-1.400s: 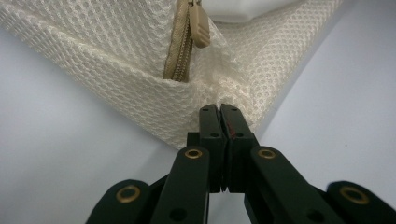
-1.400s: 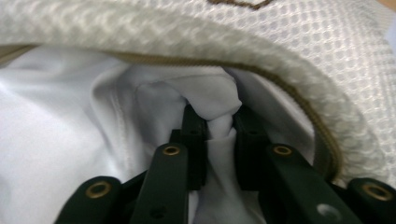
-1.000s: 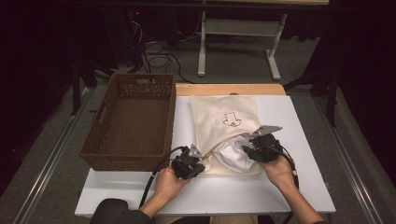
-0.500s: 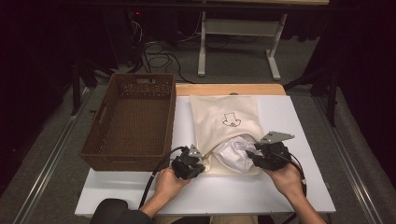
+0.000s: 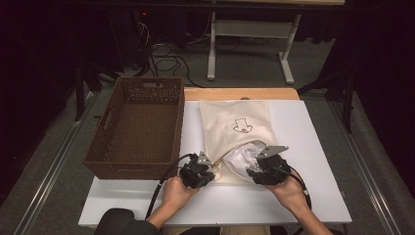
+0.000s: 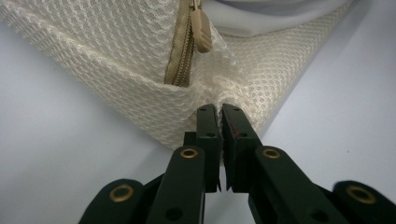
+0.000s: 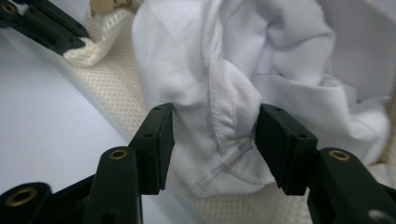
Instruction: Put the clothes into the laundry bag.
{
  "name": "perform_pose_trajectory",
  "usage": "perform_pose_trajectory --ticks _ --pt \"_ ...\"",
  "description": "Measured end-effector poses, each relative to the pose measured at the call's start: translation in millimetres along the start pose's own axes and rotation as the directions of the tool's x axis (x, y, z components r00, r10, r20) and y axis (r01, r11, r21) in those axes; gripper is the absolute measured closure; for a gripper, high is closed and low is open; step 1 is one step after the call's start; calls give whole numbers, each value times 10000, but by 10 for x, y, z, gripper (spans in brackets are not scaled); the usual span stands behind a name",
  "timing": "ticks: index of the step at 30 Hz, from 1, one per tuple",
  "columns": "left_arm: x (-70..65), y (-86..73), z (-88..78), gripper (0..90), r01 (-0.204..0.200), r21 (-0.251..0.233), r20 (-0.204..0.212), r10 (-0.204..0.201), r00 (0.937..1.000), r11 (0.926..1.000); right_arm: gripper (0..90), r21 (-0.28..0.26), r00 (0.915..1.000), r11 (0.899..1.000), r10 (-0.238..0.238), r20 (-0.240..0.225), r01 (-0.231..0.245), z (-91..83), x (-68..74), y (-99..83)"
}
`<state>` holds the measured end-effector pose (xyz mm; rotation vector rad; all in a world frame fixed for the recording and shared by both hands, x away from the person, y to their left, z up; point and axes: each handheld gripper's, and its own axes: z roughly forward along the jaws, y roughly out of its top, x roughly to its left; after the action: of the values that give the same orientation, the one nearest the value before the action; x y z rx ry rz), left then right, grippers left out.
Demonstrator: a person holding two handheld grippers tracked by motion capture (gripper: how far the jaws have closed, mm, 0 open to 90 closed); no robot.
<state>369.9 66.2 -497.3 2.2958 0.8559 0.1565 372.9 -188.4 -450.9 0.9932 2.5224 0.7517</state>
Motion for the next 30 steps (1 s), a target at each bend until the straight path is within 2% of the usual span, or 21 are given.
perform_pose_trajectory --ticks 3,5,6,7,9,11,14,16,19,23,27,30 --pt "-6 3 -6 875 -34 56 22 34 10000 10000 530 294 9999 9995 -89 -132 92 86 1 26" --pt "-11 2 -2 879 -3 47 21 3 10000 10000 638 511 9997 9984 -244 -81 248 116 6 40" --pt "-11 1 0 879 -10 39 33 9 10000 10000 729 618 9995 9977 -267 -170 277 130 -3 48" --pt "-12 1 -1 879 -21 55 27 21 10000 10000 780 718 9991 9969 -300 -289 320 148 -18 55" --pt "-12 1 0 879 -22 37 48 22 10000 10000 831 807 9992 9963 -260 -301 283 166 -33 71" --pt "-15 4 -4 880 -8 79 81 7 10000 10000 847 678 9992 9970 -373 -115 380 168 -43 89" --pt "-44 22 -12 884 -136 210 -64 138 9999 9997 862 286 9998 9994 -195 -34 196 153 -100 129" --pt "-72 29 -10 885 -343 292 -180 349 9992 9990 865 348 9997 9991 -241 69 239 174 -124 155" --pt "-68 25 -18 887 -351 359 -119 356 9993 9987 868 377 9989 9990 -270 396 256 223 -159 219" --pt "-61 28 -39 888 -315 396 -151 321 9994 9987 872 244 9976 9996 94 690 -112 274 -262 339" --pt "-79 13 -70 888 -510 480 -392 529 9978 9975 873 46 9949 9992 403 926 -409 294 -375 474" --pt "-50 12 -80 888 -371 409 -304 384 9988 9985 875 40 9900 9987 504 1318 -514 337 -471 582"
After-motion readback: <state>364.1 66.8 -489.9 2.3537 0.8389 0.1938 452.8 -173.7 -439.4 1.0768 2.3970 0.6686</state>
